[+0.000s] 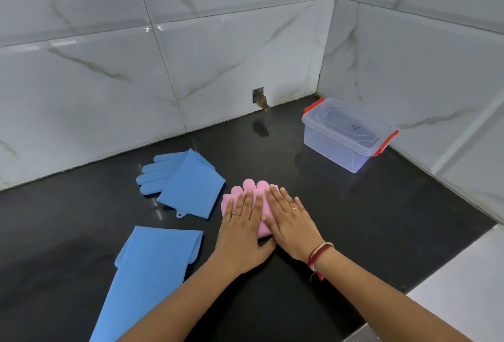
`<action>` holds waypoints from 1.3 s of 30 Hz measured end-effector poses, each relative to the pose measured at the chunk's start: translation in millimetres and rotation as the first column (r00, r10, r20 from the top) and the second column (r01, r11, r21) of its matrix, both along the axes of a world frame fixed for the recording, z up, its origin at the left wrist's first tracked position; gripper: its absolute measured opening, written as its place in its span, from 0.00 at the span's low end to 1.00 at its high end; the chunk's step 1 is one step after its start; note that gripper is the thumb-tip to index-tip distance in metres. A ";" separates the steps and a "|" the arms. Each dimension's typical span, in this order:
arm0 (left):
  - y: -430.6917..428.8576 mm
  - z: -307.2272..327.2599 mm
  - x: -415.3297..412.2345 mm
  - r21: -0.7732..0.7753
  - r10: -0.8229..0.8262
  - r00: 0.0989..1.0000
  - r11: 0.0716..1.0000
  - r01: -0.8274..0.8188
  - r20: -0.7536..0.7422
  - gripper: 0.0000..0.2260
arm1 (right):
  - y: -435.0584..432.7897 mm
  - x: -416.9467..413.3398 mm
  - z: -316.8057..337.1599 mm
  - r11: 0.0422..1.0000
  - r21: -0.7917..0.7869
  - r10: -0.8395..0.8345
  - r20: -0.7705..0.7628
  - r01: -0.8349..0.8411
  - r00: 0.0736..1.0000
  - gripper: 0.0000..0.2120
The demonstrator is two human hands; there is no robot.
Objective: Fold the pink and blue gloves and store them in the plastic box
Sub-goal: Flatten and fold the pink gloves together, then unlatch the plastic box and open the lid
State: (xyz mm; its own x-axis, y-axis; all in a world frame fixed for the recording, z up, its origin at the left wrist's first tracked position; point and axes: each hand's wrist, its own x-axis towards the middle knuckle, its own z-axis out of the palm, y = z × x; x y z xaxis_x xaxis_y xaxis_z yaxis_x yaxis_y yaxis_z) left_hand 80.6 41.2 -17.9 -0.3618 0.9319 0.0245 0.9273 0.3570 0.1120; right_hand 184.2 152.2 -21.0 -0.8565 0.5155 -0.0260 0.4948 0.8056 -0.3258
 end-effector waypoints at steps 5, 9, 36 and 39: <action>3.0 6.0 0.7 -0.091 -0.007 0.999 0.996 0.004 -0.033 0.42 | -3.8 0.0 5.7 1.000 0.020 0.003 0.054 -0.004 0.999 0.44; -3.0 6.8 4.7 -0.108 -0.016 1.000 0.994 0.018 0.019 0.48 | -2.8 7.9 14.9 0.999 -0.043 0.033 0.089 -0.030 0.995 0.35; 269.3 91.8 9.1 0.023 -0.186 0.972 0.982 0.185 0.140 0.32 | 192.3 87.5 77.3 0.557 -0.712 -0.772 -0.254 0.427 0.583 0.18; 274.9 80.0 11.7 -0.062 -0.196 0.977 0.978 0.201 0.084 0.32 | 183.7 94.0 79.3 0.479 -0.793 -0.790 -0.201 0.377 0.579 0.16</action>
